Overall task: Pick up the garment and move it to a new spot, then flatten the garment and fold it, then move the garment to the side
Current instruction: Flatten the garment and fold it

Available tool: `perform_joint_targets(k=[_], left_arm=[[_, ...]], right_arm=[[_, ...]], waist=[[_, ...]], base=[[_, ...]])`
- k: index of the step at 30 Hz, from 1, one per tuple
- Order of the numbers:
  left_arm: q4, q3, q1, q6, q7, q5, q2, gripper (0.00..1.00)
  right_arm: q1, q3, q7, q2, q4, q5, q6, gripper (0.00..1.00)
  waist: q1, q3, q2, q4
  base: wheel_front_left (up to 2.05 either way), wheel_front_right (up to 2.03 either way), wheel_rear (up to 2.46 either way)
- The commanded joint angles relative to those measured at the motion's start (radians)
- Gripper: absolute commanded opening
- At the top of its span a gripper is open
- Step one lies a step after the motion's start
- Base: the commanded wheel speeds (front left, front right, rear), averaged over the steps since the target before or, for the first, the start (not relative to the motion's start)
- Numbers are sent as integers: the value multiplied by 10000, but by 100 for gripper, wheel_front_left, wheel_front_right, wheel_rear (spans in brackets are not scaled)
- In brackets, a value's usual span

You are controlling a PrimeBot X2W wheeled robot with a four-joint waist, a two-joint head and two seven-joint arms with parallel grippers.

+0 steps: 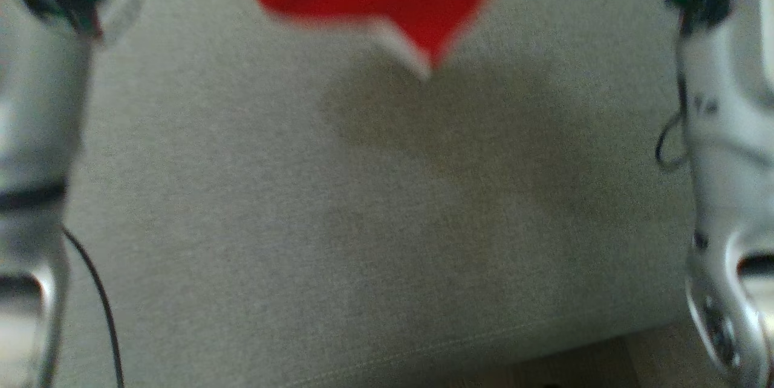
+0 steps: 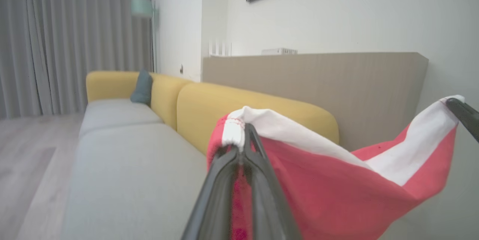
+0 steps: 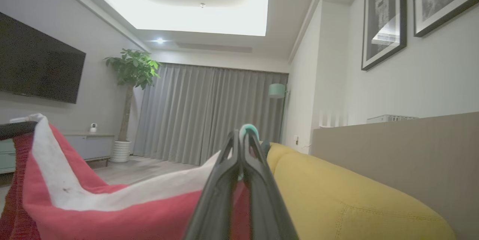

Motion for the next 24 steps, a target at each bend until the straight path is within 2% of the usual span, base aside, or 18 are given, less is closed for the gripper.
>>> perform_joint_targets(k=[1,2,4,8,12,15,24], left_arm=[[-191,376,-740,-97,-206,194,410,0],[350,350,-1621,-251,-797,520,527,0],[884,271,-2224,-382,-1390,767,644,0],[1967,144,-2292,-535,-2217,595,540,0],[2717,-30,-1275,-615,-2946,141,404,0],[2773,-103,-368,-642,-3389,-265,303,0],[1161,-537,3153,-658,-3837,-745,-156,0]], right_arm=[[-431,-3,-187,228,-116,-99,-7,0],[-1268,-285,-557,371,578,-236,-7,0],[-1795,-435,-750,423,1137,-172,-7,0],[-1783,279,-843,433,1537,667,-7,0],[-606,834,-849,435,1049,1075,-7,0],[455,969,-850,436,546,1287,-7,0],[3978,-144,-851,437,-1334,1198,-7,0]], waist=[[-1,650,0,-372],[-1,1070,0,-507],[-1,1481,0,-565],[-1,2254,0,-446],[-1,2574,0,-325],[-1,2529,0,-210],[-1,1244,0,421]], base=[[0,0,0],[0,0,0],[0,0,0],[0,0,0],[0,0,0],[0,0,0],[0,0,0]])
